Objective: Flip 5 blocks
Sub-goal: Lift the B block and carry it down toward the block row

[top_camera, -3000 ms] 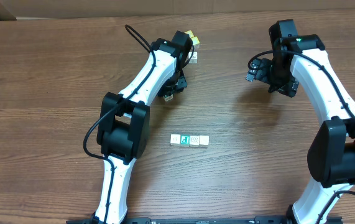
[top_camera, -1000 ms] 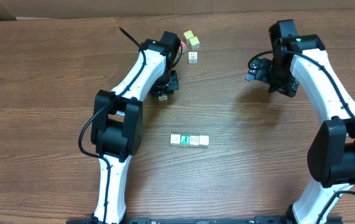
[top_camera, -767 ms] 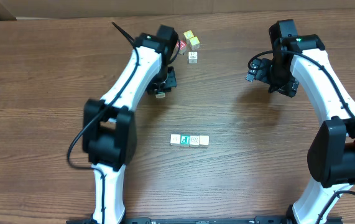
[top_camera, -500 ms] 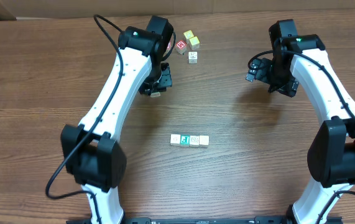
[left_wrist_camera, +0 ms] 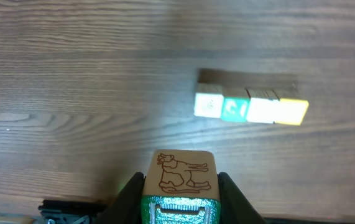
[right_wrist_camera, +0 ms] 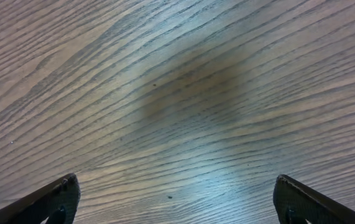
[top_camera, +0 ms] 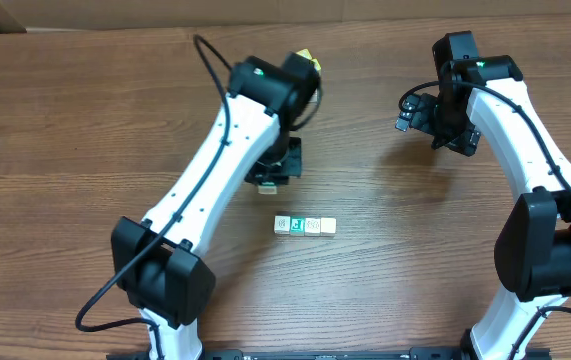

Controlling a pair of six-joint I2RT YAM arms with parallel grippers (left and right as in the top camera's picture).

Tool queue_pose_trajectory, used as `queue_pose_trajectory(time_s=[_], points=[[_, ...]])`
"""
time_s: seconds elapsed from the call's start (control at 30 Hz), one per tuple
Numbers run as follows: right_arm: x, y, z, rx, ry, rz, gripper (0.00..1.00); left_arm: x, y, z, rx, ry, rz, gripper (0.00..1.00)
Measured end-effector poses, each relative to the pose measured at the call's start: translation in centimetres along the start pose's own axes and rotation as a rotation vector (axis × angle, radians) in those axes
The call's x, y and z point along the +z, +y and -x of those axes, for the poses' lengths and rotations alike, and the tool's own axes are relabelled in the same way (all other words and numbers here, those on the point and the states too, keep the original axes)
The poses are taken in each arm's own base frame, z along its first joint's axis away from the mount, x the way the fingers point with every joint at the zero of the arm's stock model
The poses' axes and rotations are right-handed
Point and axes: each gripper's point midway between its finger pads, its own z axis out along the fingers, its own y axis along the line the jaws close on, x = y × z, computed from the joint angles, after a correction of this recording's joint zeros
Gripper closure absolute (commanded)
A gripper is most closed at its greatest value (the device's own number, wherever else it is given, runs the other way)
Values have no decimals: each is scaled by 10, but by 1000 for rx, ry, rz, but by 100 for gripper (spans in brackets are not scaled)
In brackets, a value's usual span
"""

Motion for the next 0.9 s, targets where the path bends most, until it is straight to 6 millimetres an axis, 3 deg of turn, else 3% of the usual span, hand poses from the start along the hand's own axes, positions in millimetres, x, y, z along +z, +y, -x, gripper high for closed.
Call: queue_pose_trajectory(time_s=[0.17, 0.5, 0.63, 0.9], points=[[0, 0, 0, 0, 0, 0, 0, -4, -12, -8, 40, -12, -2, 80], [0, 0, 0, 0, 0, 0, 0, -20, -2, -24, 36, -34, -14, 80], [0, 0, 0, 0, -1, 0, 0, -5, 4, -34, 29, 5, 18, 83], [0, 0, 0, 0, -1, 0, 0, 46, 9, -40, -4, 37, 65, 80]])
